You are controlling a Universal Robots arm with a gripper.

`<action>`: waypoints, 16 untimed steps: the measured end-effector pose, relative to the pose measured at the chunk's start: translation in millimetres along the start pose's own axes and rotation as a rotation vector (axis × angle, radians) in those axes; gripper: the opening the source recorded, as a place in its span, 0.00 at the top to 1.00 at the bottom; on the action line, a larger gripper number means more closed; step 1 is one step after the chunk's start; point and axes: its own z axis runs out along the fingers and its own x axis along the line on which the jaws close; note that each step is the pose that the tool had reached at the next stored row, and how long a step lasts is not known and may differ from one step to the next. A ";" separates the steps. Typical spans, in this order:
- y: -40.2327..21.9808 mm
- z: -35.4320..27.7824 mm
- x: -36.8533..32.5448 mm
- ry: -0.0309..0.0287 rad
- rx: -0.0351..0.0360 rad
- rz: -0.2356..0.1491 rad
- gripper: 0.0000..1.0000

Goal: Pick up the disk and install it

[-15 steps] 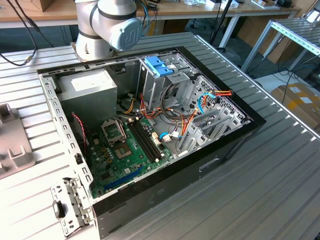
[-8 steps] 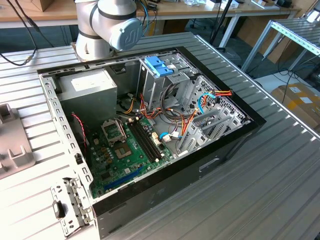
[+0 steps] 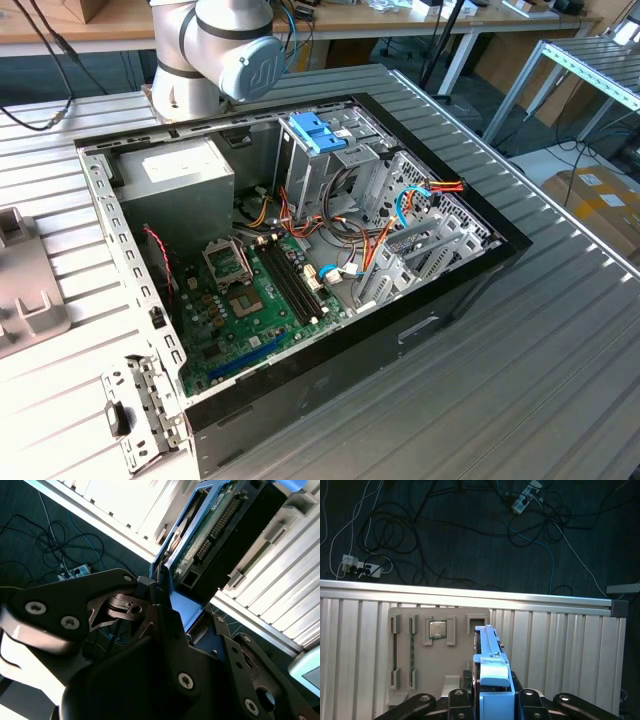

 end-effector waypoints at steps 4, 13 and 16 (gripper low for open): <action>0.0 -0.6 0.0 0.0000 0.0001 0.000 0.63; 0.0 -4.0 -0.1 0.0000 0.0000 0.000 0.63; 0.0 -5.0 -0.2 0.0000 0.0000 0.000 0.63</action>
